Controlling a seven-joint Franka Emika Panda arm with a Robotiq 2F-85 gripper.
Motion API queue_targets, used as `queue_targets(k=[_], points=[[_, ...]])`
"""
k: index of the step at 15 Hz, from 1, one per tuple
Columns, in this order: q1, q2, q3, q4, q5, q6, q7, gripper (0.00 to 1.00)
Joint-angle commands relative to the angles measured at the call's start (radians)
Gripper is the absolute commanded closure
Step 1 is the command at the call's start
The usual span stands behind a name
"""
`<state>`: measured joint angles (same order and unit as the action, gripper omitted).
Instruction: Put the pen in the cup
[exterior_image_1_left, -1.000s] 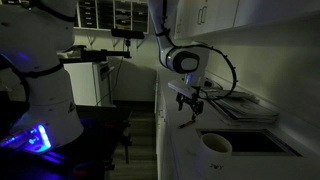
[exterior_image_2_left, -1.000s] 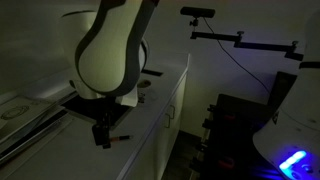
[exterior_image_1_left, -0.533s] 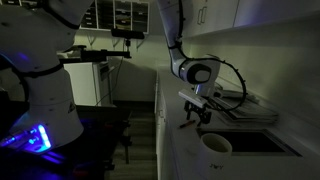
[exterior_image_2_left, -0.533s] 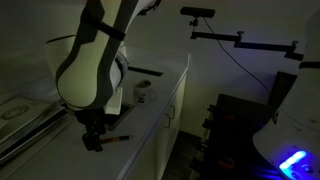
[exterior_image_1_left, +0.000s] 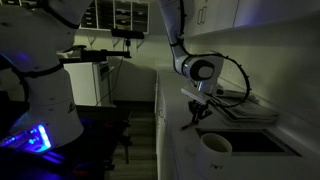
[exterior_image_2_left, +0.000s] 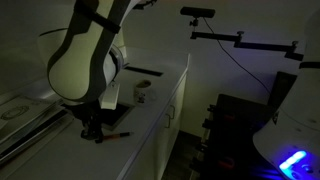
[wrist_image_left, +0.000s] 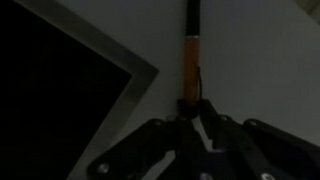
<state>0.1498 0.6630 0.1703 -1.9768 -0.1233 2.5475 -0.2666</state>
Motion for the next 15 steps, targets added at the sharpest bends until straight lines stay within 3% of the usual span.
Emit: queue_targets(k=[1, 6, 11, 15], points=[[0.030, -0.042, -0.036, -0.037, 0.000, -0.021, 0.122, 0.95], [0.048, -0.186, -0.095, -0.157, 0.023, -0.003, 0.373, 0.95], [0.077, -0.355, -0.187, -0.280, -0.028, 0.009, 0.632, 0.95], [0.089, -0.407, -0.239, -0.308, -0.093, 0.006, 0.874, 0.95]])
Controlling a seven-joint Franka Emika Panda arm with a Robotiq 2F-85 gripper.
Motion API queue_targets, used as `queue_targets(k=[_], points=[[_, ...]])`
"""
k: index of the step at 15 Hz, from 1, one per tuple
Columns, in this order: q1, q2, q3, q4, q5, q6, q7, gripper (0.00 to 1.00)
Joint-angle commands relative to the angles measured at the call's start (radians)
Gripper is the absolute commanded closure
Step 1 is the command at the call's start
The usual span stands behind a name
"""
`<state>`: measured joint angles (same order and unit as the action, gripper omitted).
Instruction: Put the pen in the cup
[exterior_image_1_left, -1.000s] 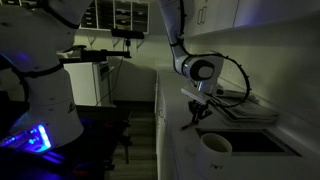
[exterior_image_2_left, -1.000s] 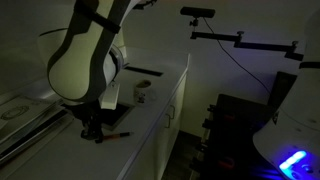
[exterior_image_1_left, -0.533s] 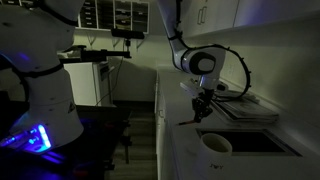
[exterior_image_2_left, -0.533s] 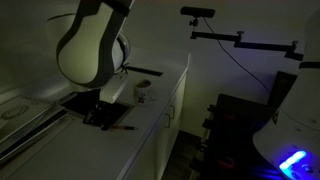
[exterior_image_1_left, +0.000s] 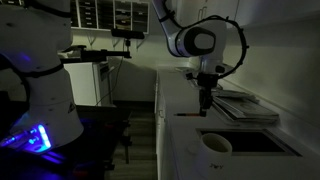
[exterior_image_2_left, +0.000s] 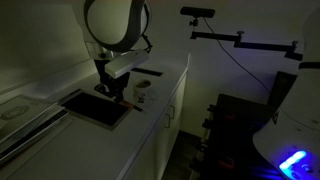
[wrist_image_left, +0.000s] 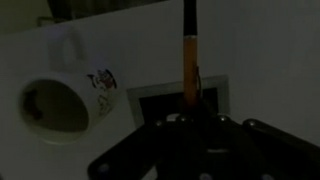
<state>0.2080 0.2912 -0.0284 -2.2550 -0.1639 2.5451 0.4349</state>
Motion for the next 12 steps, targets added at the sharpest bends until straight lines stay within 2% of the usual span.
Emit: queue_targets(k=[1, 8, 12], points=[[0.032, -0.039, -0.051, -0.030, -0.074, 0.010, 0.236, 0.95], [0.055, -0.040, -0.126, -0.007, -0.235, -0.001, 0.701, 0.95], [0.083, -0.070, -0.143, 0.003, -0.417, -0.038, 1.046, 0.95]])
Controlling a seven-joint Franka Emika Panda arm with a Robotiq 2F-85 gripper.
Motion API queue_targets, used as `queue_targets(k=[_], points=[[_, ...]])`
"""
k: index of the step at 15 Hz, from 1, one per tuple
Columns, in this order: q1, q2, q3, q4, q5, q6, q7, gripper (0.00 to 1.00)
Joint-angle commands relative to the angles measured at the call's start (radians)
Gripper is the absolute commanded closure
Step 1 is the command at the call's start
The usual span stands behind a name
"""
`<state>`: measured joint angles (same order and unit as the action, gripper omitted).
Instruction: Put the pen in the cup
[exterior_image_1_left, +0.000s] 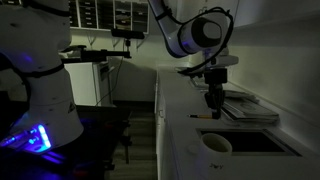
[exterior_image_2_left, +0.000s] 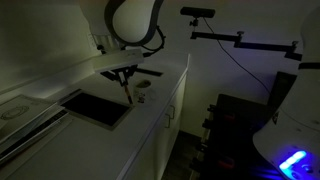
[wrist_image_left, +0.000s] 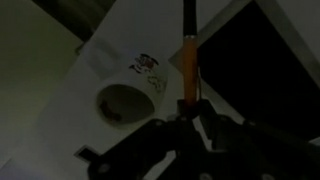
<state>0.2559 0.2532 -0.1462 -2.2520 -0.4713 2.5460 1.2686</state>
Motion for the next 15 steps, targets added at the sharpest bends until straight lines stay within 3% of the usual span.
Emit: queue_targets(k=[1, 8, 15], points=[[0.039, -0.037, -0.023, 0.005, -0.162, -0.051, 0.301, 0.95], [0.013, -0.068, 0.050, 0.030, -0.449, -0.281, 0.808, 0.95], [-0.006, -0.017, 0.142, 0.090, -0.503, -0.651, 1.106, 0.95]])
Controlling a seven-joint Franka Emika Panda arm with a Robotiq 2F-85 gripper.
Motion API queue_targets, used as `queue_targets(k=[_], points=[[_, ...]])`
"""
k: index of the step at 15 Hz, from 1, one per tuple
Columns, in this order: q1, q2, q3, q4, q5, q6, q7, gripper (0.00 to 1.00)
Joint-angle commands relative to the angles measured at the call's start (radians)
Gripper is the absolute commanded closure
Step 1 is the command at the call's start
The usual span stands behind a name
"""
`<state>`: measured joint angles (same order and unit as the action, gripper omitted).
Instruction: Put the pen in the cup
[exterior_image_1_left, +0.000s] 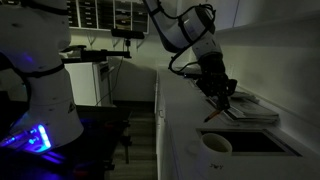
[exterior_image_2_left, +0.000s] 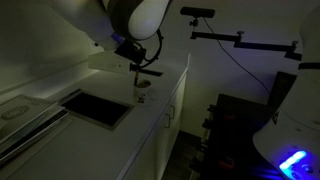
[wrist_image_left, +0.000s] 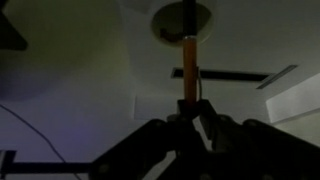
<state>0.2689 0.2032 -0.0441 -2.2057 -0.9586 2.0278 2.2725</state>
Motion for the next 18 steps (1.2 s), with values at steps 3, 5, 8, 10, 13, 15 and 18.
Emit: queue_targets(k=[3, 5, 8, 10, 13, 15, 18], points=[[-0.024, 0.064, 0.056, 0.082, -0.003, -0.289, 0.187, 0.95], [-0.029, 0.104, 0.061, 0.121, 0.003, -0.384, 0.243, 0.95], [-0.033, 0.200, 0.057, 0.206, 0.028, -0.512, 0.312, 0.95], [-0.032, 0.278, 0.053, 0.274, 0.054, -0.593, 0.346, 0.95], [0.009, 0.369, 0.013, 0.361, 0.077, -0.635, 0.331, 0.95], [0.024, 0.410, 0.002, 0.411, 0.078, -0.637, 0.325, 0.95], [0.055, 0.432, -0.017, 0.468, 0.076, -0.660, 0.325, 0.95]])
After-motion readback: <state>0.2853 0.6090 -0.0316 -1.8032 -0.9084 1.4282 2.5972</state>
